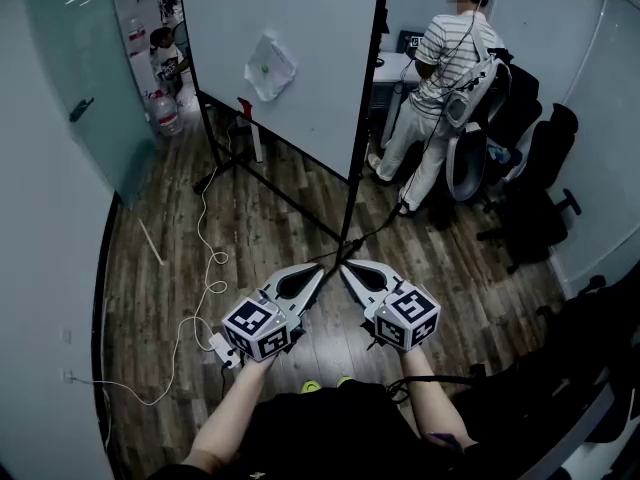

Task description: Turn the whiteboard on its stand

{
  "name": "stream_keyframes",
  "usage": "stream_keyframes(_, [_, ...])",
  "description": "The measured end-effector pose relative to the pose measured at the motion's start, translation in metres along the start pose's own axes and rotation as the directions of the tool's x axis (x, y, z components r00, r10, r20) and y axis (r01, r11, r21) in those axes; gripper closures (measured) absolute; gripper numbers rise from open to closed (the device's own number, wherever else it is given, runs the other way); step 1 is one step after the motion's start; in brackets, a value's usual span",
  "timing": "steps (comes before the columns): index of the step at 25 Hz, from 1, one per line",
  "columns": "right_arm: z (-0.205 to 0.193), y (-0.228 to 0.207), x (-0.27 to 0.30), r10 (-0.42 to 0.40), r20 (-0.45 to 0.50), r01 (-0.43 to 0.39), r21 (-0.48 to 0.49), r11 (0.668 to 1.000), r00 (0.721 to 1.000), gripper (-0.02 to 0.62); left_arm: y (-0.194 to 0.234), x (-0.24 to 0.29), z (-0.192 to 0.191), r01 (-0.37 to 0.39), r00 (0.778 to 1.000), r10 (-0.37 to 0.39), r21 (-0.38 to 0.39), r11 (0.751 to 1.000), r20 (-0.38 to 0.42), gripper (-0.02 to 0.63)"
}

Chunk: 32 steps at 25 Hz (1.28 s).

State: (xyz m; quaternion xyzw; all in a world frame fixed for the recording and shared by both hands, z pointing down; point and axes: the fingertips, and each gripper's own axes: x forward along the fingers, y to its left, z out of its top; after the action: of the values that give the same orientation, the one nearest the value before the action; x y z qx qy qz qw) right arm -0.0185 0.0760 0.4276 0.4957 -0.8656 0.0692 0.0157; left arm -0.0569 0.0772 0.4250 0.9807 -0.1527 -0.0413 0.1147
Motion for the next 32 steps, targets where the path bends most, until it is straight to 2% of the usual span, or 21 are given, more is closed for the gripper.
stream_keyframes(17, [0.006,-0.002,0.006,-0.059,-0.01,0.058,-0.048,0.997,0.998,0.569,0.014,-0.008,0.005,-0.002,1.0,0.002,0.002,1.0,0.014,0.586])
stream_keyframes(32, [0.007,-0.042,0.024,-0.076,0.0,0.076,-0.035,0.997,0.997,0.569,0.042,0.02,0.014,-0.033,0.999,0.033,0.018,0.999,0.006,0.586])
